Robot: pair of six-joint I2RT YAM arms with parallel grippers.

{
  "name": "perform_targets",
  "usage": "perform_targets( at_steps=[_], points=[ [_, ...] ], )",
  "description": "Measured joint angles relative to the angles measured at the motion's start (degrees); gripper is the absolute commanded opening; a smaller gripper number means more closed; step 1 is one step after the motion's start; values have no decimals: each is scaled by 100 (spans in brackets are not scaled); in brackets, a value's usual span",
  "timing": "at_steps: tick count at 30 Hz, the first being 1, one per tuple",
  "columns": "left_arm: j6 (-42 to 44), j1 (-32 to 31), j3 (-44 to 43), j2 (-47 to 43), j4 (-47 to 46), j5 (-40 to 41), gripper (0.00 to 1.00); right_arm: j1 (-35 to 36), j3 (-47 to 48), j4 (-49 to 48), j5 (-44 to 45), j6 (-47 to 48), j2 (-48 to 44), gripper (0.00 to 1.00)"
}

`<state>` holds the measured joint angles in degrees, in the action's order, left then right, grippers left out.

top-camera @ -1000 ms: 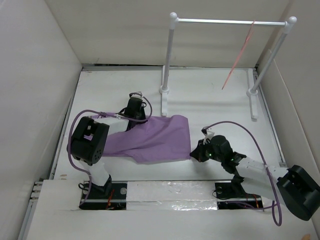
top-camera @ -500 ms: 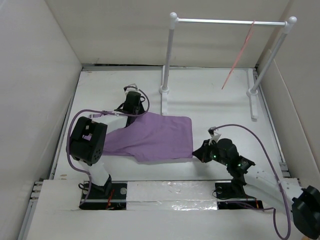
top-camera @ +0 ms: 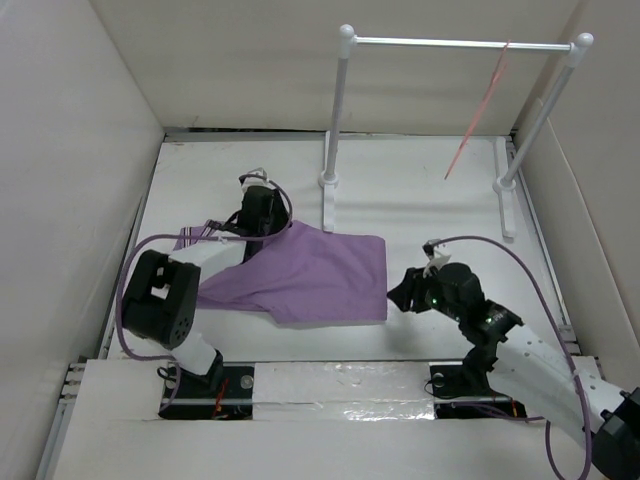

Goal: Place the trousers on the hanger
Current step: Pick up the hanger from the clothesline.

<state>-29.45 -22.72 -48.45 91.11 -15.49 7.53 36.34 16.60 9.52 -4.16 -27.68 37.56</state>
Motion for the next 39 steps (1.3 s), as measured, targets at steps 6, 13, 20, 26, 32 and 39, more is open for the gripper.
perform_targets(
  at_steps=[6, 13, 20, 26, 32, 39],
  points=[
    [31, -584, 188, -1257, -39, 70, 0, -540, 1928, 358, 212, 765, 527, 0],
    [286, -1987, 374, -2140, -396, 295, 0, -1648, 4739, 260, 994, 1519, 1714, 56],
    [643, -2041, 1202, -2616, -824, 251, 1, -2479, 6398, 262, 1777, 1884, 3108, 92],
    [756, -2037, 1318, -2653, -872, 35, 3, -2782, 7071, 452, 1926, 1934, 4347, 76],
    [782, -2037, 1318, -2726, -916, -63, 4, -3233, 7184, 638, 1821, 1864, 4992, 46],
    [793, -2035, 1318, -2723, -918, -109, 4, -3593, 7097, 476, 1097, 1735, 5165, 9]
  ],
)
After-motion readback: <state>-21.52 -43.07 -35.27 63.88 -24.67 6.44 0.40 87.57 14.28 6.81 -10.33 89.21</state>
